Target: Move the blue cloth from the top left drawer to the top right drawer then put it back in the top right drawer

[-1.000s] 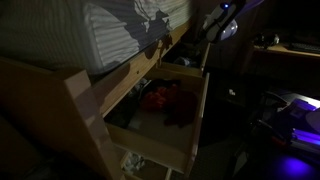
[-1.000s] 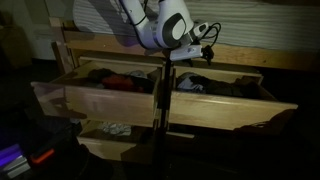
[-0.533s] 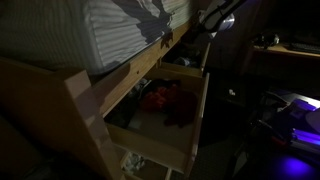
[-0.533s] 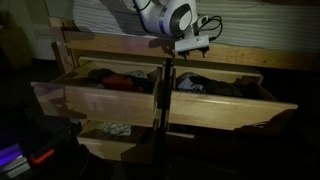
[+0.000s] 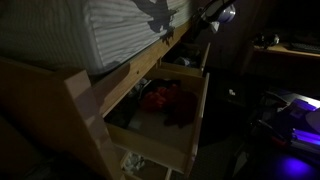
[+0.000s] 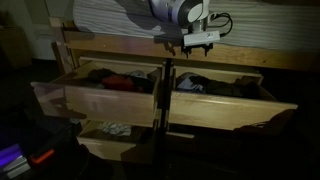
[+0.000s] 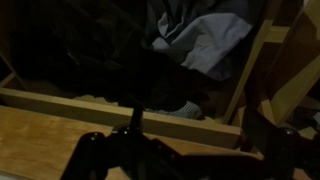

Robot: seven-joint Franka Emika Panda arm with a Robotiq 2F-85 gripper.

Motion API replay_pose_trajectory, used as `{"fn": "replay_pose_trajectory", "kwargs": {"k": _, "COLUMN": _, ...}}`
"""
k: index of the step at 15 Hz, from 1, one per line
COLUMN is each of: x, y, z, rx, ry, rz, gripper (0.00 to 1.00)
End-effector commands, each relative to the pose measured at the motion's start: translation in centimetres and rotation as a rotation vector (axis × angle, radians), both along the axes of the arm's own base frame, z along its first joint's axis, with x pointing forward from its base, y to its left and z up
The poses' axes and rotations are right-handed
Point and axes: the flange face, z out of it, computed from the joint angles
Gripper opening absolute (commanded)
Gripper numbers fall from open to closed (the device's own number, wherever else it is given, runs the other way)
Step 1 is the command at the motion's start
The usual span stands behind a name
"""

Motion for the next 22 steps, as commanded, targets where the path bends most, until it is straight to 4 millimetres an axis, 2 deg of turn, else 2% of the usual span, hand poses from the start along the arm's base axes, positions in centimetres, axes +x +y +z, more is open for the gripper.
{"fn": "replay_pose_trajectory", "kwargs": {"k": 1, "x": 0.9, "y": 0.8, "z": -5.3, "rx": 0.025, "ry": 0.187, "rz": -0.039, "gripper": 1.00}}
{"fn": "replay_pose_trajectory", "kwargs": {"k": 3, "x": 1.0, "y": 1.1, "z": -8.1, "rx": 0.034, "ry": 0.305, "rz": -0.091, "gripper": 1.00}}
{"fn": "replay_pose_trajectory", "kwargs": {"k": 4, "x": 0.1, "y": 1.2, "z": -6.0, "rx": 0.040, "ry": 0.235, "rz": -0.052, "gripper": 1.00}}
{"fn": "replay_pose_trajectory", "kwargs": {"k": 6, "x": 0.4, "y": 1.5, "z": -8.3, "rx": 0.034, "ry": 0.287, "rz": -0.077, "gripper": 1.00}}
{"fn": "replay_pose_trajectory", "kwargs": {"k": 9, "x": 1.2, "y": 1.8, "z": -8.6, "rx": -0.012, "ry": 0.279, "rz": -0.093, "gripper": 1.00}}
{"fn": "replay_pose_trajectory", "kwargs": {"k": 14, "x": 1.9, "y": 1.2, "z": -12.6, "rx": 0.030, "ry": 0.224, "rz": -0.109, "gripper": 1.00}}
{"fn": "replay_pose_trajectory", "kwargs": {"k": 15, "x": 1.4, "y": 1.6, "z": -11.0, "rx": 0.032, "ry": 0.266, "rz": -0.108, "gripper": 1.00}}
{"fn": "replay_pose_trajectory", "kwargs": {"k": 17, "x": 1.3, "y": 1.6, "z": -12.0, "rx": 0.035, "ry": 0.267, "rz": -0.110, "gripper": 1.00}}
{"fn": "replay_pose_trajectory", "kwargs": {"k": 20, "x": 1.6, "y": 1.6, "z": -11.9, "rx": 0.031, "ry": 0.251, "rz": -0.131, "gripper": 1.00}}
{"fn": "replay_pose_trajectory", "kwargs": {"k": 22, "x": 2.0, "y": 1.5, "z": -13.0, "rx": 0.072, "ry": 0.224, "rz": -0.168, "gripper": 1.00}}
